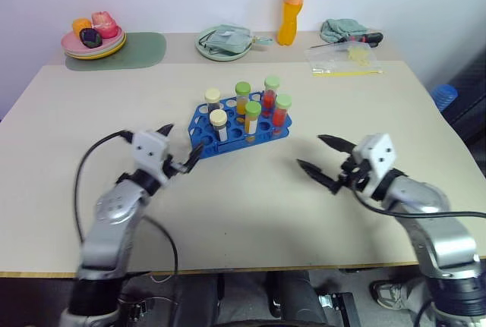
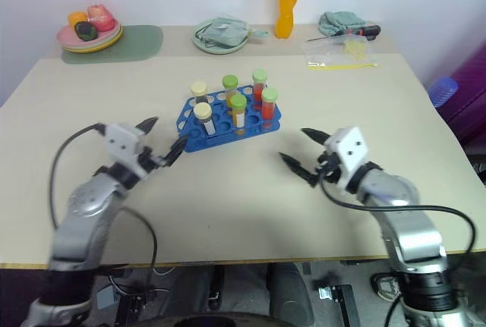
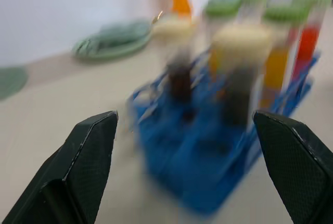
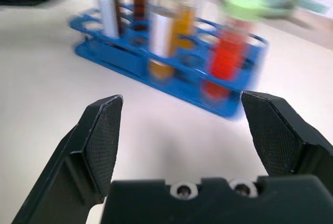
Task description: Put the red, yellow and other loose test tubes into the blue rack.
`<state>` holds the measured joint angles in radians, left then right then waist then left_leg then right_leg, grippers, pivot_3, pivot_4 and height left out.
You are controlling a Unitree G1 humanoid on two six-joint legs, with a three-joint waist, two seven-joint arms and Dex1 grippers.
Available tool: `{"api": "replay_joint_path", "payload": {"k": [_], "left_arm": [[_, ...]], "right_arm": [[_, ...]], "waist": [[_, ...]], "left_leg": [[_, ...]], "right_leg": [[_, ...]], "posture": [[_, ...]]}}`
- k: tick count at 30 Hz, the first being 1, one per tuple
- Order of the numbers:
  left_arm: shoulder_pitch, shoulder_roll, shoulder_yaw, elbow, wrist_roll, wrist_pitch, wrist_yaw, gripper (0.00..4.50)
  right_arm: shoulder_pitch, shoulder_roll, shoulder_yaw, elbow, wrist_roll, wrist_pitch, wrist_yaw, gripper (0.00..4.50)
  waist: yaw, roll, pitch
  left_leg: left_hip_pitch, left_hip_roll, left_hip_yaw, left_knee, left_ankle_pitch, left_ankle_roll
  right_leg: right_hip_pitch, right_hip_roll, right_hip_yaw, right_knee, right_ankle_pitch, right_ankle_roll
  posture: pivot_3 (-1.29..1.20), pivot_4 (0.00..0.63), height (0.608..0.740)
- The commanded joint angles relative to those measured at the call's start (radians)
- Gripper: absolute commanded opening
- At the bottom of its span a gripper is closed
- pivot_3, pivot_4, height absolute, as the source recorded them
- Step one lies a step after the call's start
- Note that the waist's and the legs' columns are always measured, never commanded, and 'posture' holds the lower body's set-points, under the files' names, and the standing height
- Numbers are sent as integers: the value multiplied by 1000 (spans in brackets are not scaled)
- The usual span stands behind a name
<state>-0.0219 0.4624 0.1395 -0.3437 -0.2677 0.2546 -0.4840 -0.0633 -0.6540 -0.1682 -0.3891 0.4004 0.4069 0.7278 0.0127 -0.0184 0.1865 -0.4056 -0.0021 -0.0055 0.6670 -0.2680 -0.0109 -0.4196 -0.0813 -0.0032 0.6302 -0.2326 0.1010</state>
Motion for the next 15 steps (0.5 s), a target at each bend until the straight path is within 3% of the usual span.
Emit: {"api": "replay_joint_path", "payload": {"k": [1,6,15], "left_arm": [[69,101,134,-43,-88,42,-98,4255],[163,194,218,1,-95,10,-186,4255],[185,164,231,-5,-89,4,-155,4255]], "right_arm": [[44,-76,-144,33,77,25,76,4027],[85,-136,-242,94,119,42,132,4027],[48,-135,-200,134,96,21,145,4027]], "waist": [[0,0,0],[0,0,0],[-1,0,0]], "left_leg": [[0,0,0,0,0,0],[1,1,1,0,0,0],[1,1,2,0,0,0]], "right_leg": [[0,0,0,0,-1,-2],[1,0,0,-1,-2,-3],[1,0,1,-1,-1,-2]], "posture": [[0,150,740],[0,150,740],[0,150,740]]}}
